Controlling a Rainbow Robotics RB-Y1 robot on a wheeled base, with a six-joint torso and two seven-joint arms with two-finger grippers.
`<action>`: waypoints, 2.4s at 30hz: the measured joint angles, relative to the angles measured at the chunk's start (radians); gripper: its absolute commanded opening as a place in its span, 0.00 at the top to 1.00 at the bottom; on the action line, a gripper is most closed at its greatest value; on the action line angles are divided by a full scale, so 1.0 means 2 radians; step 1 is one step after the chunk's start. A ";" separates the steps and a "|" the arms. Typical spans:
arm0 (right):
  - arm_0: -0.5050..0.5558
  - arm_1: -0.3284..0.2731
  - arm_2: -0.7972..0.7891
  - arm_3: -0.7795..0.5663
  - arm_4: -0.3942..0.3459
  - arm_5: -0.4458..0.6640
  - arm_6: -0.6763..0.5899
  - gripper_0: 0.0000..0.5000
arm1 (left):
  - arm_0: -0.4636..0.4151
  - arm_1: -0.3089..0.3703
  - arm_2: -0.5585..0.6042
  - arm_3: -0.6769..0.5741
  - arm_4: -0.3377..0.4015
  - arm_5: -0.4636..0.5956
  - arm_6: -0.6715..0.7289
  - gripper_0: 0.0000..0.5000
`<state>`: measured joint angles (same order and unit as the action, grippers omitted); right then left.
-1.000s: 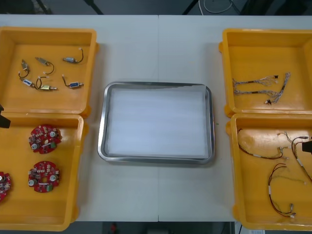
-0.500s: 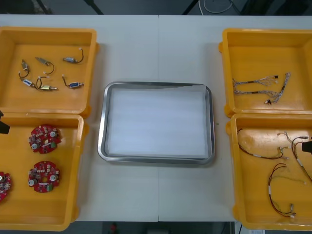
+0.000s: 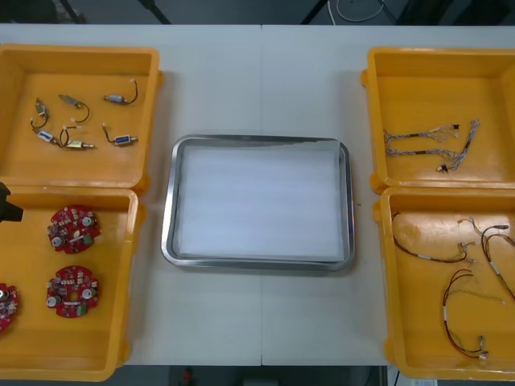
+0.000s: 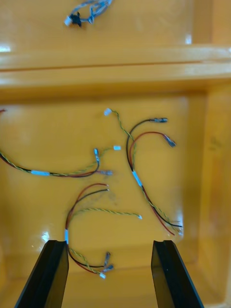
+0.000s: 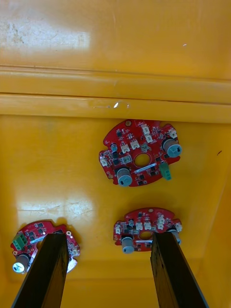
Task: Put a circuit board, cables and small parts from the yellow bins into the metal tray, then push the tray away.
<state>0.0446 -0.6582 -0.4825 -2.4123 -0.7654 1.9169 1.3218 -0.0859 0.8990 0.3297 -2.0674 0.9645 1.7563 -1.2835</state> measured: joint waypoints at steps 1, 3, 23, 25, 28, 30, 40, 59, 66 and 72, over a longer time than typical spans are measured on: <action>0.005 -0.003 0.000 0.000 0.000 0.000 0.000 0.00 | 0.008 0.001 0.001 0.000 0.001 -0.010 -0.005 0.00; 0.017 -0.011 0.000 0.000 0.000 0.000 0.000 0.00 | 0.025 0.005 0.002 0.000 0.005 -0.030 -0.024 0.00; 0.054 -0.033 0.007 0.109 -0.009 -0.131 0.136 0.00 | 0.188 0.051 0.002 0.000 0.020 -0.215 -0.084 0.00; 0.058 -0.034 0.015 0.117 -0.007 -0.155 0.155 0.00 | 0.199 0.052 0.002 0.000 0.019 -0.223 -0.085 0.00; 0.067 -0.040 0.034 0.123 0.000 -0.190 0.174 0.00 | 0.210 0.053 0.002 0.000 0.019 -0.232 -0.085 0.00; 0.073 -0.045 0.047 0.130 0.001 -0.209 0.175 0.00 | 0.215 0.053 0.002 0.003 0.019 -0.241 -0.085 0.00; 0.080 -0.051 0.090 0.204 -0.001 -0.272 0.177 0.00 | 0.228 0.053 -0.007 0.035 0.019 -0.293 -0.088 0.00; 0.080 -0.051 0.130 0.251 -0.011 -0.332 0.237 0.00 | 0.238 0.056 -0.073 0.076 0.017 -0.351 -0.095 0.00; 0.080 -0.051 0.130 0.277 -0.019 -0.352 0.259 0.00 | 0.240 0.056 -0.079 0.081 0.016 -0.366 -0.137 0.00; 0.080 -0.052 0.142 0.290 -0.020 -0.370 0.259 0.00 | 0.240 0.056 -0.080 0.084 0.016 -0.369 -0.138 0.00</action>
<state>0.2053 -0.7614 -0.1986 -1.8321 -0.8063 1.1764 1.8401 0.3939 1.0108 0.1687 -1.8995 0.9962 1.0178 -1.5590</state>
